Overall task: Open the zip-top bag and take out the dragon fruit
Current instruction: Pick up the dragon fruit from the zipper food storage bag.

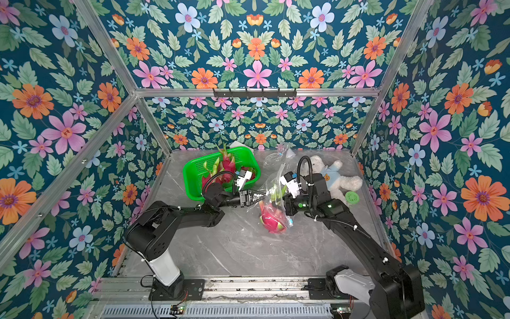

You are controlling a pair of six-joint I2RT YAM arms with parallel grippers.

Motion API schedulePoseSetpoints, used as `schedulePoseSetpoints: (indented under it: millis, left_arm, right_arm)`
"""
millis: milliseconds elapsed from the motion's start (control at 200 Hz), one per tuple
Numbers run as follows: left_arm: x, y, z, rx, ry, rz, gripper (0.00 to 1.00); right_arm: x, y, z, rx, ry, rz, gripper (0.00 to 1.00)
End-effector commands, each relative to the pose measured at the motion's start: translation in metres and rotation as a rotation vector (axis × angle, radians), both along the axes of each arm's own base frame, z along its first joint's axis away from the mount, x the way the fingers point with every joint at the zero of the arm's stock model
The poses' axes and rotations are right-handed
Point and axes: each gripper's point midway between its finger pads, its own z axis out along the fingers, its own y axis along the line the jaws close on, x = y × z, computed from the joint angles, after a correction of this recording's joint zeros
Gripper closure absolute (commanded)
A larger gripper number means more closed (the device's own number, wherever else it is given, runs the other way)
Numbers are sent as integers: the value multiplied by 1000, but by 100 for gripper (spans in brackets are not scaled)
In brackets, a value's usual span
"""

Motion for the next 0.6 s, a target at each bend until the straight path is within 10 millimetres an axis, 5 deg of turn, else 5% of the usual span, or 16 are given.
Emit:
schedulePoseSetpoints:
  millis: [0, 365, 460, 595]
  left_arm:
    - [14, -3, -27, 144, -17, 68, 100]
    - [3, -10, -49, 231, 11, 31, 100]
    - [3, -10, -45, 225, 7, 35, 86]
    - [5, -10, -38, 213, -5, 36, 85]
  right_arm:
    - [15, -13, 12, -20, -109, -119, 98]
    - [41, -40, 15, -116, -166, -319, 97]
    - [39, -41, 12, -140, -158, -309, 96]
    - [38, -45, 4, -172, -141, -314, 97]
